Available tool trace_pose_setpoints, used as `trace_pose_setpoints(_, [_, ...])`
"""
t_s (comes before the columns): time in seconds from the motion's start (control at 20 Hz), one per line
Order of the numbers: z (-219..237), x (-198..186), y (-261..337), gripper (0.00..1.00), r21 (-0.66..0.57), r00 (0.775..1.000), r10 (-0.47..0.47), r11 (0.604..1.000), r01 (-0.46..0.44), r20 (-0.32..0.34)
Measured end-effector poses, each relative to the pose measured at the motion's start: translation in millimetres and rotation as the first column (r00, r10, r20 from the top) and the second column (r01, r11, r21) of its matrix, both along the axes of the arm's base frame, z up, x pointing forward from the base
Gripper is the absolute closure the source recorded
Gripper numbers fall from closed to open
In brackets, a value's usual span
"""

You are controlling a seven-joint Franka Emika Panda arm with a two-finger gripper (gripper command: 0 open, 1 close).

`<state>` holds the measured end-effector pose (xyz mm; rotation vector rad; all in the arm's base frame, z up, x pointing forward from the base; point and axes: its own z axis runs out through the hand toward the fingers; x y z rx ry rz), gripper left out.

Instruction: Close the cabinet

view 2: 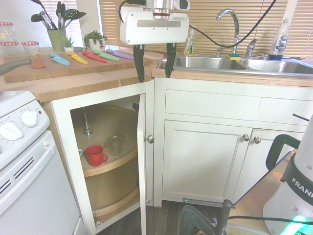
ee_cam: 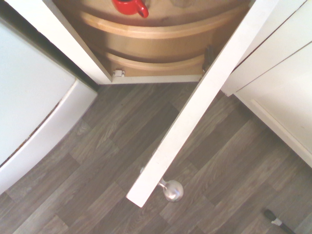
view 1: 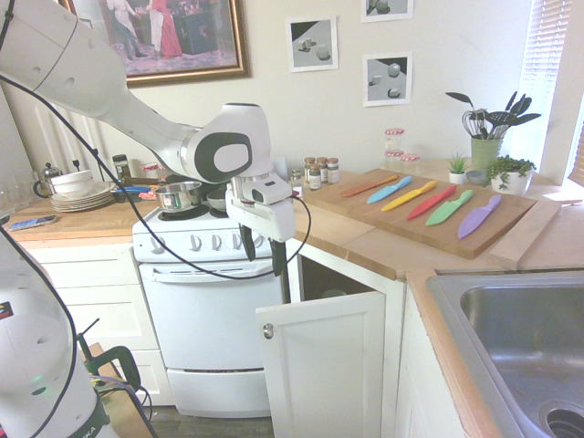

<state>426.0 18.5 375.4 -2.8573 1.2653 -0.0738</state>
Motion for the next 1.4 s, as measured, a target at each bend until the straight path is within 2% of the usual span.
trace_pose_setpoints(0.45, [-16.6, 2.6, -12.3, 0.0, 0.001, 0.998, 0.055, 0.999, -0.055, -0.012])
trace_pose_setpoints(0.7, [-60.4, -2.1, -24.0, 0.0, -0.061, 0.991, 0.132, 0.989, -0.132, -0.006])
trace_pose_setpoints(0.9, [-99.6, 6.1, -22.8, 0.0, -0.109, 0.968, 0.252, 0.963, -0.248, 0.02])
trace_pose_setpoints(1.05, [-127.6, 8.2, -23.6, 0.0, -0.129, 0.948, 0.318, 0.941, -0.314, 0.014])
trace_pose_setpoints(1.15, [-144.0, 9.6, -24.4, 0.0, -0.145, 0.928, 0.372, 0.919, -0.366, 0.018])
trace_pose_setpoints(1.35, [-164.3, 18.5, -25.2, 0.0, -0.186, 0.874, 0.484, 0.863, -0.47, 0.039])
trace_pose_setpoints(1.4, [-168.2, 21.9, -26.5, 1.0, -0.188, 0.87, 0.491, 0.859, -0.477, 0.036])
